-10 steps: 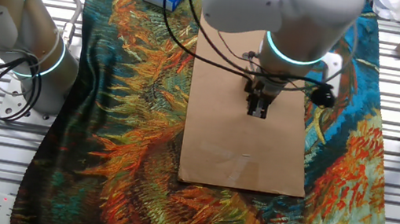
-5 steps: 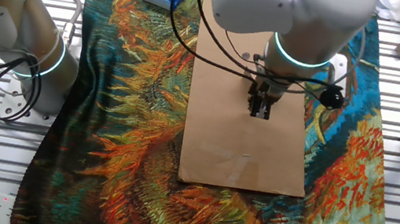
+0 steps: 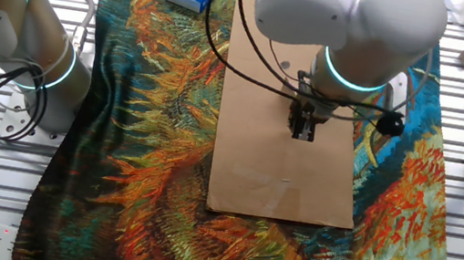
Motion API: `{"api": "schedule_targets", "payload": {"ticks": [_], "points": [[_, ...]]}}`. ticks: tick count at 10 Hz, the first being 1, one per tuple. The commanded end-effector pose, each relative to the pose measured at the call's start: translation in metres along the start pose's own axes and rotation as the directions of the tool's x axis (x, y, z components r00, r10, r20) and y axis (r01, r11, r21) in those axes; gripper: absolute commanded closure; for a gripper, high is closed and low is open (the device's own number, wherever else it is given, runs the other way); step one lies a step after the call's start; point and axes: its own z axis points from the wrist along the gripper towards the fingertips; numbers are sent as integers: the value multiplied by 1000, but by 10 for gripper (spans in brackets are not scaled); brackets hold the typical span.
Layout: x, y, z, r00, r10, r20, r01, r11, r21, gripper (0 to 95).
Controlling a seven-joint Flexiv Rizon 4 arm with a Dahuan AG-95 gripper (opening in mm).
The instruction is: Use the gripper to push the small block from left to right
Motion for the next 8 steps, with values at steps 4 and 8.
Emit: {"api": "schedule_targets", "payload": {"ticks": [4, 8], "points": [[2, 0, -1, 1000, -2, -6, 2, 1000, -5, 950], [2, 0, -1, 1000, -6, -3, 6, 1000, -4, 950]]}}
